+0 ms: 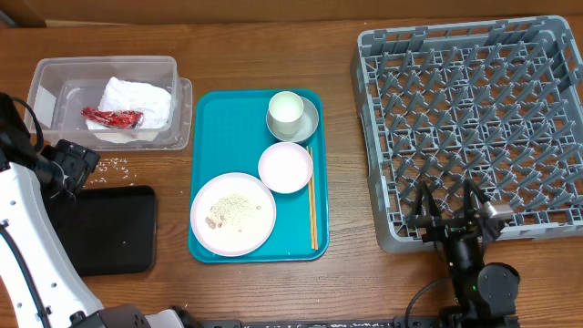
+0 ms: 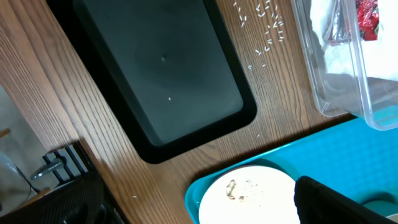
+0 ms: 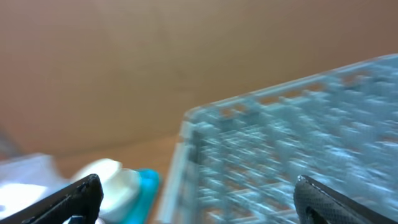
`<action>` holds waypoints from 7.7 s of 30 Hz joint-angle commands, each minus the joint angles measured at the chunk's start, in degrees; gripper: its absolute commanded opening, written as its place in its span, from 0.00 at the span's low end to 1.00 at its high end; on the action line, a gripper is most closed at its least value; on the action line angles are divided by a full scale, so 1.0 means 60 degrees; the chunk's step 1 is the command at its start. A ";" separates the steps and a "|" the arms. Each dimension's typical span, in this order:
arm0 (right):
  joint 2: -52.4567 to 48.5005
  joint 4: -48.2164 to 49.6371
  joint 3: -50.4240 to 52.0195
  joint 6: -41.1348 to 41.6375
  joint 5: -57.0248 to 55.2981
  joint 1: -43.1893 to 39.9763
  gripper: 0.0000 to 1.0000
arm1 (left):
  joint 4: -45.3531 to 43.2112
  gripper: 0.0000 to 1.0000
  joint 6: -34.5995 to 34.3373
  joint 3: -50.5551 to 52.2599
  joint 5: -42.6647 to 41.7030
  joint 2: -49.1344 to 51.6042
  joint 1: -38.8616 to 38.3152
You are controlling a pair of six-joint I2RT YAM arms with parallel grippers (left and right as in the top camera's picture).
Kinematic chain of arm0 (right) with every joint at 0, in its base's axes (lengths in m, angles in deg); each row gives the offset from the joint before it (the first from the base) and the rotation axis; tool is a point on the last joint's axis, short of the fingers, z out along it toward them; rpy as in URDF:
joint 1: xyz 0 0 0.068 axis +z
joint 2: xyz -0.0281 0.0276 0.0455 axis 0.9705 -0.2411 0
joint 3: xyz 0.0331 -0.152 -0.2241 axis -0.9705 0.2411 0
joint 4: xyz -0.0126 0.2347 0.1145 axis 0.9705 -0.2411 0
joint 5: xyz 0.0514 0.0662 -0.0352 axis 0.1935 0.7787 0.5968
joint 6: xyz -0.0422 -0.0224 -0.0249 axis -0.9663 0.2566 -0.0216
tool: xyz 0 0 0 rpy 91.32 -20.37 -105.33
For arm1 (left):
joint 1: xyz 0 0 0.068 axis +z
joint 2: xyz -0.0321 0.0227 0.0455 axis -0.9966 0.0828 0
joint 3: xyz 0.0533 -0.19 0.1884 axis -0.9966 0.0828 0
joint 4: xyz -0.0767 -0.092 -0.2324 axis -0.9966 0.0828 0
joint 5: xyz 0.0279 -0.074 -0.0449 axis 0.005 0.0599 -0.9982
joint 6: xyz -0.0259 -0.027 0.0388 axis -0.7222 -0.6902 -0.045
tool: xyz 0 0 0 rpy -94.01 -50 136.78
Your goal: Sort waste into correct bins and load items into the dishwasher
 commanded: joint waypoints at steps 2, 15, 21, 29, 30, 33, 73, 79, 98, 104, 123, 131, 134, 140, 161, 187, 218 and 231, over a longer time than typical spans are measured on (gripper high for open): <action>0.0095 0.0780 0.0098 0.4783 0.3479 -0.0018 1.00 | -0.0047 1.00 -0.0710 -0.0029 -0.0058 -0.0277 0.0273; 0.0011 0.4433 -0.0714 0.6306 0.2404 -0.0022 1.00 | -0.0051 1.00 -0.1242 -0.0029 -0.0423 -0.0958 0.2922; -0.1370 0.2980 -0.3162 0.4670 0.2681 -0.0022 1.00 | 0.0018 1.00 -0.1242 -0.0029 -0.0590 -0.0951 0.3100; -0.5399 -0.1013 -0.7796 0.2007 0.4470 0.0036 1.00 | 0.0022 1.00 -0.1242 -0.0029 -0.0586 -0.0951 0.3104; -0.5960 -0.1545 -0.8335 0.1789 0.4630 0.0106 1.00 | 0.0022 1.00 -0.1242 -0.0029 -0.0586 -0.0947 0.3104; -0.7548 -0.3122 -0.9803 0.1151 0.4714 0.0586 1.00 | 0.0022 1.00 -0.1242 -0.0029 -0.0586 -0.0947 0.3104; -1.9970 -0.9162 -1.7511 0.4102 -0.1836 0.7125 0.65 | 0.0022 1.00 -0.1242 -0.0029 -0.0586 -0.0951 0.3104; -2.0400 -0.8983 -1.7511 0.5329 -0.2634 0.7125 0.66 | 0.0022 1.00 -0.1242 -0.0029 -0.0586 -0.0947 0.3104; -2.1289 -0.9041 -1.7511 0.5282 -0.2739 0.7125 0.50 | 0.0022 1.00 -0.1242 -0.0029 -0.0586 -0.0947 0.3104; -2.1529 -0.9198 -1.7511 0.5286 -0.2732 0.7238 0.49 | 0.0022 1.00 -0.1242 -0.0029 -0.0586 -0.0947 0.3104; -2.1147 -1.0597 -1.8739 0.4477 -0.2339 0.7264 0.07 | 0.0022 1.00 -0.1242 -0.0029 -0.0586 -0.0951 0.3104; -2.0750 -1.2426 -2.0655 0.3967 -0.2295 0.7220 0.04 | 0.0022 1.00 -0.1242 -0.0029 -0.0586 -0.0947 0.3104; -2.0436 -1.3223 -2.1708 0.3406 -0.2299 0.7140 0.04 | 0.0022 1.00 -0.1242 -0.0029 -0.0586 -0.0947 0.3104; -1.9748 -1.4047 -2.2862 0.2739 -0.2226 0.6666 0.04 | 0.0022 1.00 -0.1242 -0.0029 -0.0586 -0.0947 0.3104; -1.9398 -1.4109 -2.2352 -0.2958 0.8830 -0.2747 0.04 | 0.0022 1.00 -0.1242 -0.0029 -0.0586 -0.0951 0.3104; -2.0615 -1.3096 -1.8010 -0.3417 1.0422 -0.5555 0.09 | 0.0022 1.00 -0.1242 -0.0029 -0.0586 -0.0951 0.3104; -1.9427 -1.4415 -1.9351 -0.0630 0.0594 -0.2441 0.31 | 0.0022 1.00 -0.1242 -0.0029 -0.0586 -0.0947 0.3104; -1.9842 -1.4025 -1.8458 0.0335 -0.1158 -0.3235 0.04 | 0.0022 1.00 -0.1242 -0.0029 -0.0586 -0.0947 0.3104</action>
